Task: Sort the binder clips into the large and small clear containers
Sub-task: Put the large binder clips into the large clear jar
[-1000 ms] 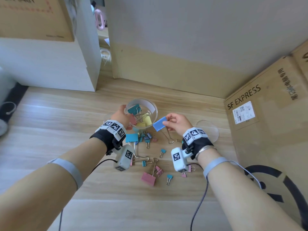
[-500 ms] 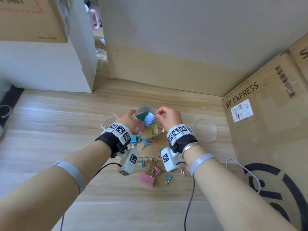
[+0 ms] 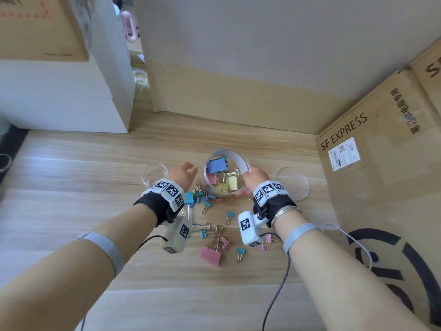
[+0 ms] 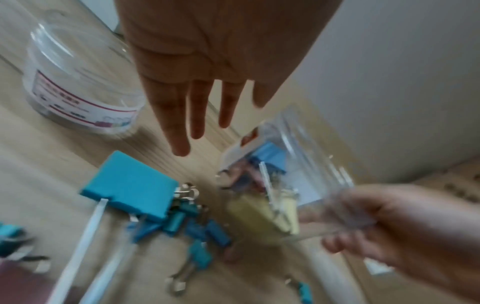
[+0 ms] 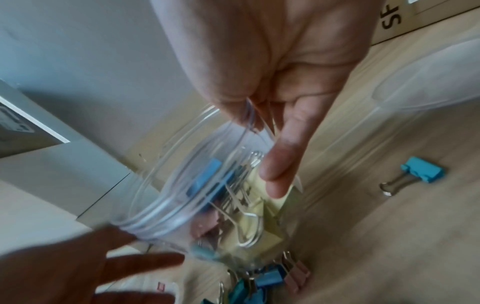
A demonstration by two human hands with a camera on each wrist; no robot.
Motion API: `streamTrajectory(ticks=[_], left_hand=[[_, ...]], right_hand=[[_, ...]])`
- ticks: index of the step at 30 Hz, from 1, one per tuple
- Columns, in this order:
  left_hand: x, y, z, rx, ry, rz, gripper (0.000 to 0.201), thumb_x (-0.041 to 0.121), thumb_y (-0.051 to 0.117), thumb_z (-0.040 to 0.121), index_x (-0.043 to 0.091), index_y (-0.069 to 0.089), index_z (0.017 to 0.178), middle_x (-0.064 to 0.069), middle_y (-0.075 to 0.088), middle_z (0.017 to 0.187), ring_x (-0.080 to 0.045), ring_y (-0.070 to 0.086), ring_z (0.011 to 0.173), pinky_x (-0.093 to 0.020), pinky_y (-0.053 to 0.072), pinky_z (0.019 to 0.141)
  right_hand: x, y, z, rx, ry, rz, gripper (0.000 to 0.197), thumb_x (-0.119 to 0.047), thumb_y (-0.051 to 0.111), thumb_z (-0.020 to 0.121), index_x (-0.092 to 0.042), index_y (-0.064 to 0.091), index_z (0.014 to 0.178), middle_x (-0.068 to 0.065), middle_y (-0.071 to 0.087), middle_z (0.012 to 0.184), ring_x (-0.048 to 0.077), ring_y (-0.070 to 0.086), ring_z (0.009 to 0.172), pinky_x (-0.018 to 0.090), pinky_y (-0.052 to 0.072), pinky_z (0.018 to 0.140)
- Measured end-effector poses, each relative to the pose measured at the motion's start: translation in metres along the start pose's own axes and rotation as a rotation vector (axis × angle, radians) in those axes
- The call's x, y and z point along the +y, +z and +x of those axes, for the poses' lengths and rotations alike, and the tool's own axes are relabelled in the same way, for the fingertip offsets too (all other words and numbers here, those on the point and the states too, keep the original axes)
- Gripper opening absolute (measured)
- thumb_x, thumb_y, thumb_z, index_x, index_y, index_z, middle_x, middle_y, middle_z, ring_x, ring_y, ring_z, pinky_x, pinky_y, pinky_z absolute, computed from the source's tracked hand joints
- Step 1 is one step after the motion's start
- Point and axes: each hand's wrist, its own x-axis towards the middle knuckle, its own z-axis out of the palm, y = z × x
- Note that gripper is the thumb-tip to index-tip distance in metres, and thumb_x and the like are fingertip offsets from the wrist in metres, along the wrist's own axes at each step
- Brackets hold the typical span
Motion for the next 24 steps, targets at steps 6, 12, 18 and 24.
streamTrajectory(ticks=[6,12,18,24], left_hand=[[-0.034,0.022,0.008,-0.142,-0.025,0.568,0.046,0.028,0.060,0.086,0.015,0.048,0.128,-0.011,0.048,0.130,-0.027,0.055,0.104,-0.034,0.048,0.090],[-0.036,0.033,0.010,-0.076,0.008,0.579,0.051,0.027,0.064,0.083,0.014,0.044,0.128,-0.013,0.043,0.129,-0.038,0.041,0.119,-0.042,0.042,0.097],[-0.004,0.023,0.000,0.068,0.126,0.326,0.044,0.023,0.065,0.078,0.015,0.049,0.118,-0.014,0.053,0.119,-0.035,0.055,0.106,-0.042,0.050,0.092],[0.064,0.015,-0.019,0.217,0.384,0.051,0.043,0.024,0.064,0.081,0.014,0.051,0.121,-0.009,0.054,0.121,-0.025,0.056,0.104,-0.030,0.047,0.088]], right_hand=[[0.016,-0.012,0.000,0.039,0.057,0.106,0.022,-0.015,0.036,0.094,-0.004,0.051,0.107,0.014,0.072,0.073,0.033,0.070,0.084,0.039,0.054,0.080],[0.027,-0.009,-0.003,0.081,0.044,0.179,0.030,-0.012,0.041,0.094,-0.018,0.042,0.065,0.022,0.064,0.111,0.035,0.065,0.101,0.041,0.057,0.084],[0.042,-0.012,-0.005,0.028,0.086,0.112,0.023,-0.017,0.048,0.092,-0.009,0.042,0.072,0.015,0.069,0.082,0.037,0.067,0.095,0.037,0.044,0.071],[0.039,-0.009,-0.016,-0.003,0.044,0.155,0.021,-0.016,0.040,0.095,-0.005,0.056,0.104,0.006,0.059,0.068,0.034,0.071,0.082,0.029,0.047,0.058]])
